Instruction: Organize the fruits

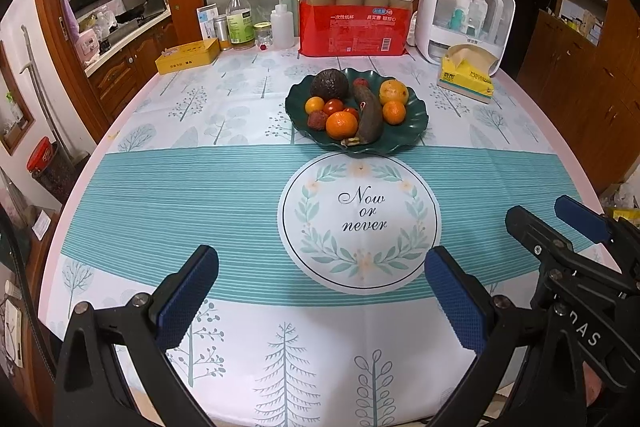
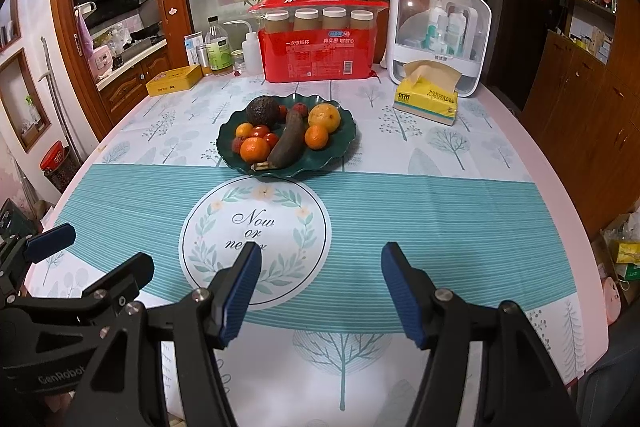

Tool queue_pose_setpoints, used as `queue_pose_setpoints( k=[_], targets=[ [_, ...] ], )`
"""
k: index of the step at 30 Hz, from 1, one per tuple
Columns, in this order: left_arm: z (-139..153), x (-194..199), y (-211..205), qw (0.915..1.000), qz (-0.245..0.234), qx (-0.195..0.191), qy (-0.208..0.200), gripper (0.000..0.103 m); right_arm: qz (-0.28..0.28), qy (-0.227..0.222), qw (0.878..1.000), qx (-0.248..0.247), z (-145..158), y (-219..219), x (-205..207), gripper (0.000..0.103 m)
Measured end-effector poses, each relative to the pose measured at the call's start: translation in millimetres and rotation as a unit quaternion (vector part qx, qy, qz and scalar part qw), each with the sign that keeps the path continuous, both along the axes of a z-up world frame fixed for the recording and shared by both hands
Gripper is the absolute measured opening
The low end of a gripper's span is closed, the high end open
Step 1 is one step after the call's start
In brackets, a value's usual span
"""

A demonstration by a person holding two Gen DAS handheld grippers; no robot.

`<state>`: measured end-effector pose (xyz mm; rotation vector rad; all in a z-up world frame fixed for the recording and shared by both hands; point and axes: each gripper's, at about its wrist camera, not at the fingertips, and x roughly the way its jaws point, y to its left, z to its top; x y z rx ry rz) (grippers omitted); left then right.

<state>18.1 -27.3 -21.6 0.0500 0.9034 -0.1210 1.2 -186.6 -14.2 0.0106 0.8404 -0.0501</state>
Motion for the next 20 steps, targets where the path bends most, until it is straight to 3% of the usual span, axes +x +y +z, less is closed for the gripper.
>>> queue_pose_setpoints(
  k=[20],
  targets=[
    [-4.4, 0.7, 0.6, 1.0, 0.002, -0.003, 0.007, 0.102, -0.001, 0.004, 1.0, 0.0, -3.5, 3.0, 1.8, 0.063]
  ],
)
